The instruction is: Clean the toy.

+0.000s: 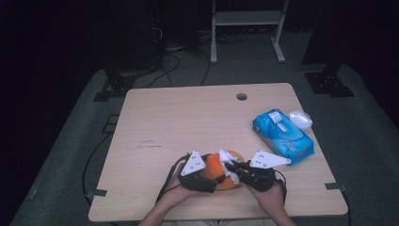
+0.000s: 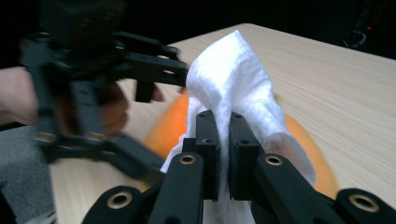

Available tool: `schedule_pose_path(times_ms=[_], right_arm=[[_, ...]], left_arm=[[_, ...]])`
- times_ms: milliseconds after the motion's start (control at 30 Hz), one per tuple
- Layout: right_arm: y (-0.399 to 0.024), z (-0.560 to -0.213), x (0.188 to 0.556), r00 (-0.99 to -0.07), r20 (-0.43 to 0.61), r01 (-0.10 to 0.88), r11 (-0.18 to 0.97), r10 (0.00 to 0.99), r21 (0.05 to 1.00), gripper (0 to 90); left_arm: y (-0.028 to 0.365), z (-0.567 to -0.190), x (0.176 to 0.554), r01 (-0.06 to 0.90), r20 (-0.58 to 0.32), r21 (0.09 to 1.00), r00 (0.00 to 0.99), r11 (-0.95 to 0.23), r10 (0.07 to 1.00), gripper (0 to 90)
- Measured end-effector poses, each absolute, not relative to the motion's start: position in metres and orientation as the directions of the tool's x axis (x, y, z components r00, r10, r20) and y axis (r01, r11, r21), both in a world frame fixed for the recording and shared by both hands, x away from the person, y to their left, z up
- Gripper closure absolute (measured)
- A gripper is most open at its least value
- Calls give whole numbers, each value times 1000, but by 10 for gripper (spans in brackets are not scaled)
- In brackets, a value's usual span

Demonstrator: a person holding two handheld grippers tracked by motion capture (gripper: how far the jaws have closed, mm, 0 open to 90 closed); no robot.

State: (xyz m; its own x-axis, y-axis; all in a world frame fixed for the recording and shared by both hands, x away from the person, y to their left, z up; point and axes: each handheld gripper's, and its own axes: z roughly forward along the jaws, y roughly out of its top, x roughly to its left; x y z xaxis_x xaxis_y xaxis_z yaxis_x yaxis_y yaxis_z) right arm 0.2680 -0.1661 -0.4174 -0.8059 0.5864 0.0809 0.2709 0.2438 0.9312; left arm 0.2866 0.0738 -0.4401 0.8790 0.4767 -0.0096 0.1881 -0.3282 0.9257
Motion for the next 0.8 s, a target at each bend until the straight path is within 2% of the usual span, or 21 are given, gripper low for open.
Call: schedule_pose_path(times_ms=[67,167,267,400,600,667,800], right_arm=[[-174,-421,272,-787,71,278,250,613,928,840],[-180,-421,275,-773,105,304,220,626,927,839],[-172,-417,269,-790,103,289,219,605,932,837],[-159,-413,263,-836,87,253,241,541,937,836],[-177,-417,274,-784,62,277,259,618,926,838],[-184,-419,278,-768,89,304,237,635,923,838],[-175,-414,271,-794,99,286,225,600,932,838]], left_arm=[[73,-441,285,179,-2,926,883,-333,469,140],[70,-439,283,164,24,923,877,-347,480,207],[70,-440,283,158,40,923,869,-352,494,251],[69,-440,281,154,48,921,867,-358,496,253],[72,-441,283,170,17,926,873,-337,487,228],[71,-441,283,170,17,927,871,-334,491,228],[67,-440,281,154,42,923,871,-352,490,236]])
